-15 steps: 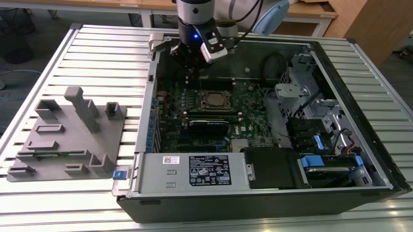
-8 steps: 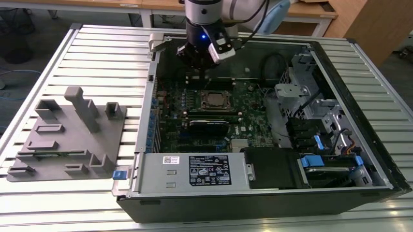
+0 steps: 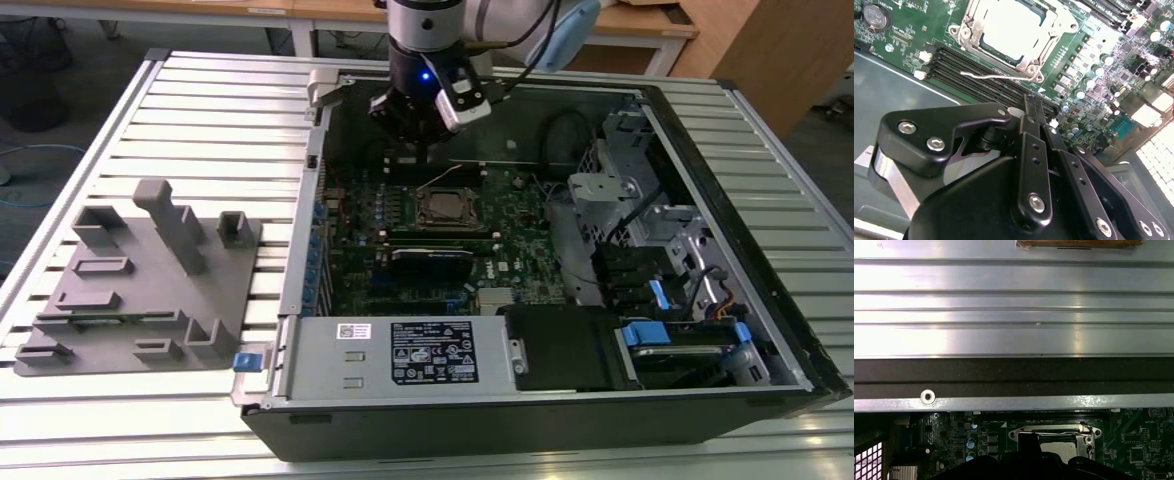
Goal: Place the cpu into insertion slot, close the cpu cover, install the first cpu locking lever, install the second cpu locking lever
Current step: 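Install the first cpu locking lever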
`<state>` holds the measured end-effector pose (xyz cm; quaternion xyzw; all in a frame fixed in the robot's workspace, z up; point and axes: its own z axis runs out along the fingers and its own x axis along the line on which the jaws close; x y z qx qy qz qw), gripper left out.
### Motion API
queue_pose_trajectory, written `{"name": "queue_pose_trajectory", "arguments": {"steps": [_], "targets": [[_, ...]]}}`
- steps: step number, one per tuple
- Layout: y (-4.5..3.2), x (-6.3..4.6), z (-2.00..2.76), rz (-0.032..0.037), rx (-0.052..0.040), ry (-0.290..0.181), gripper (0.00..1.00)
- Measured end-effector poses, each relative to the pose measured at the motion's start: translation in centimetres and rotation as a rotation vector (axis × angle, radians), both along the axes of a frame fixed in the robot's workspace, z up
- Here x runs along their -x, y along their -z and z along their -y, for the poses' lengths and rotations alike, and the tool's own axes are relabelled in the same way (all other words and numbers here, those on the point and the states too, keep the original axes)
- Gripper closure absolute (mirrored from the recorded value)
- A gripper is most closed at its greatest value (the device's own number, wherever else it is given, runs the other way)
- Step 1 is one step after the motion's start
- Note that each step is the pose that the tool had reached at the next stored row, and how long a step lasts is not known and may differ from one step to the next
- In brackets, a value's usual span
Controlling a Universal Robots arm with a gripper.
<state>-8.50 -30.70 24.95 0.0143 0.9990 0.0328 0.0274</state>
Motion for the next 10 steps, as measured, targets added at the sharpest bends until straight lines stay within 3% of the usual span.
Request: {"name": "queue_pose_trajectory", "arguments": {"steps": [10], "targets": [[0.03,-1.1,0.00,-0.0011,-0.0001,0.000,0.89]]}}
